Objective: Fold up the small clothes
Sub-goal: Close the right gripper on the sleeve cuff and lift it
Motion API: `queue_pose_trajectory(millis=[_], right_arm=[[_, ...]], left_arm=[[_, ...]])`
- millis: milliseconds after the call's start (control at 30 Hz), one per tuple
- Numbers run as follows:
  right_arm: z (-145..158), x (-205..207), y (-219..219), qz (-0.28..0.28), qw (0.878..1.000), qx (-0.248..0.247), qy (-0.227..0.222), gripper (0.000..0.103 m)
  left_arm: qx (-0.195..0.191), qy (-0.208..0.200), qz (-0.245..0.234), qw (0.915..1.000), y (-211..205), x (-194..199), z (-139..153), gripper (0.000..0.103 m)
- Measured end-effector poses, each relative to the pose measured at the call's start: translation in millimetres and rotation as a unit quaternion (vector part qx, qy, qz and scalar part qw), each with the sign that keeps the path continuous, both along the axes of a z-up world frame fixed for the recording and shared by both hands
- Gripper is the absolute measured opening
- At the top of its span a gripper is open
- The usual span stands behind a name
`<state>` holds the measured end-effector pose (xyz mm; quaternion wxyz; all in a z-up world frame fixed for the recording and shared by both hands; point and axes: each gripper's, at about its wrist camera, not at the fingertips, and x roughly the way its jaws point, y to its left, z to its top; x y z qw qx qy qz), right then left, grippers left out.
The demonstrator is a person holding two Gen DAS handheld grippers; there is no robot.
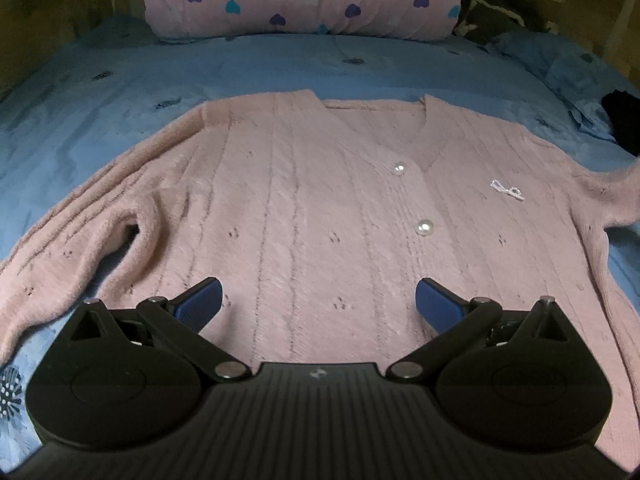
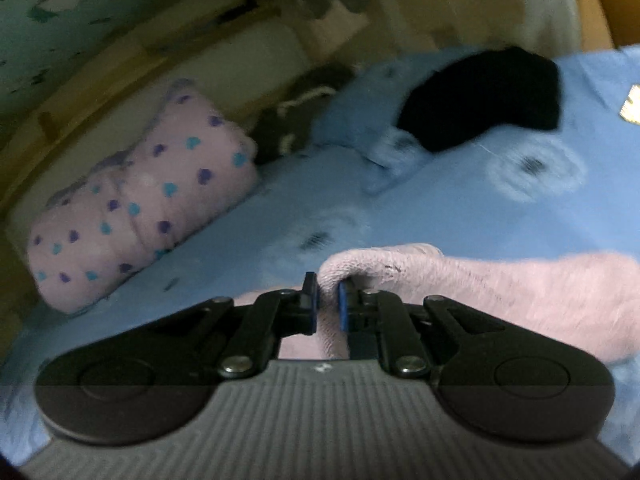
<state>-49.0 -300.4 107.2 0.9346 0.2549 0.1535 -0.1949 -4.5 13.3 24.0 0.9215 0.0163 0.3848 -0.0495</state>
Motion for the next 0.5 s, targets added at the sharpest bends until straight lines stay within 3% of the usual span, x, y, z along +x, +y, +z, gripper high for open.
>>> queue_pose_trajectory(millis=[300, 500], right_arm=[[41, 30, 50, 0.104, 0.993, -0.050, -0.035, 0.014], [47, 55, 99, 0.189, 0.979, -0.074, -0.034, 0.014]], left_arm=[[0.002, -0.008, 0.031, 0.9995, 22, 7, 11, 0.103], [0.003, -0.011, 0.063, 0.9979, 41, 13, 17, 0.103]])
